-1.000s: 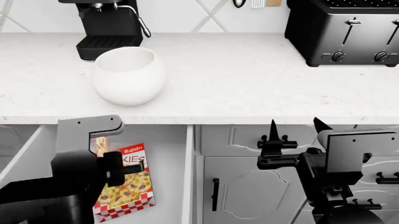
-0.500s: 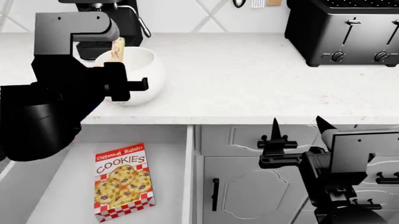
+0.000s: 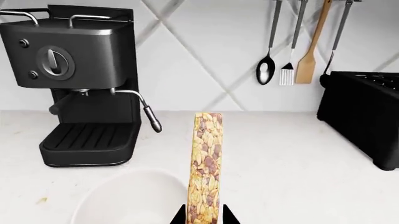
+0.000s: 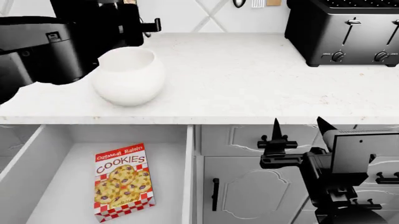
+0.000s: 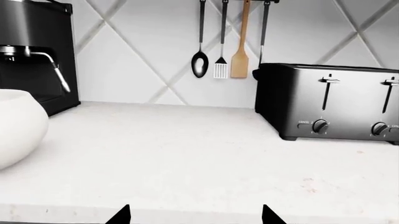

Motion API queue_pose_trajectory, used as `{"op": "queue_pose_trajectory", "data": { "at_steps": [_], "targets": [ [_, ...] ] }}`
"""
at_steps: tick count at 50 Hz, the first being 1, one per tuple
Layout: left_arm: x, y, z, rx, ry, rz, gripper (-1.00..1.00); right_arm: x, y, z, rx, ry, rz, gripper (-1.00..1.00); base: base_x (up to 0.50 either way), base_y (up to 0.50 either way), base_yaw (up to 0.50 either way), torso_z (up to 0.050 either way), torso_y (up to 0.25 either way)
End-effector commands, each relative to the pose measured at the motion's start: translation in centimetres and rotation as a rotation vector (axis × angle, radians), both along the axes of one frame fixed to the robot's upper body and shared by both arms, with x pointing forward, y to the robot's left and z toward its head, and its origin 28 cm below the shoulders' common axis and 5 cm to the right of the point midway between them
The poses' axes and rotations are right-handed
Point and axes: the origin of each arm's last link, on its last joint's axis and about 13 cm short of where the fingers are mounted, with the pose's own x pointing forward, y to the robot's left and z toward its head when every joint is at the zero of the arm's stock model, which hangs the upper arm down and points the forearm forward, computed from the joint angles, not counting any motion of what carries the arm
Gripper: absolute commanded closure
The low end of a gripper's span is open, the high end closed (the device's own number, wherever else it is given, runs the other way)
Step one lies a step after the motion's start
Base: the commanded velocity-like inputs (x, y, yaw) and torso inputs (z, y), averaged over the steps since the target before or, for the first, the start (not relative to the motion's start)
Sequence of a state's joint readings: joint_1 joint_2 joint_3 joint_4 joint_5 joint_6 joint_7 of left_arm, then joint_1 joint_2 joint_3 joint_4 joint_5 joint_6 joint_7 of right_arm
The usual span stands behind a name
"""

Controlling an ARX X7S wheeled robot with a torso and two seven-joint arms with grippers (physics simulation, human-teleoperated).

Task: Place the bar in the bowl and close the drawer.

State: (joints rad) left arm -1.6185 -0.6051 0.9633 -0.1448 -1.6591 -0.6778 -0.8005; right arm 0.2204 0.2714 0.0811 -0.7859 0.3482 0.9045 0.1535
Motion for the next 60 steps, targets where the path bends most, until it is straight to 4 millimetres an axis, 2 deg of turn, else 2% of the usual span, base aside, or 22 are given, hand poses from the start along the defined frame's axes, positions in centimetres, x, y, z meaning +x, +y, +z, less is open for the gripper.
{"op": "queue_pose_trajectory", "data": {
  "at_steps": [1,10,15,32,52,60],
  "targets": [
    [4.9,-0.7,0.0,0.022,0.035,0.056,1.0,-0.1,-0.1,-0.1,0.003,0.001,-0.003,-1.0,0.0,0.0,0.0,0.0,0.0],
    [8.5,-0.8,-0.1,0.043,0.102,0.105,1.0,0.1,-0.1,-0.3,0.003,0.008,-0.002,-1.0,0.0,0.0,0.0,0.0,0.0],
    [9.8,-1.0,-0.3,0.052,0.143,0.119,1.0,0.2,-0.1,-0.3,0.003,0.01,0.0,-1.0,0.0,0.0,0.0,0.0,0.0],
    [9.8,-1.0,-1.7,0.046,0.23,0.184,1.0,0.4,-0.2,-0.4,0.011,0.016,-0.004,-1.0,0.0,0.0,0.0,0.0,0.0],
    [10.2,-1.3,-4.9,0.102,0.293,0.187,1.0,0.6,-0.3,-1.1,0.018,0.032,-0.006,-1.0,0.0,0.0,0.0,0.0,0.0],
    [10.2,-1.4,-5.2,0.097,0.3,0.183,1.0,0.7,-0.3,-1.2,0.02,0.035,-0.007,-1.0,0.0,0.0,0.0,0.0,0.0]
  ]
}}
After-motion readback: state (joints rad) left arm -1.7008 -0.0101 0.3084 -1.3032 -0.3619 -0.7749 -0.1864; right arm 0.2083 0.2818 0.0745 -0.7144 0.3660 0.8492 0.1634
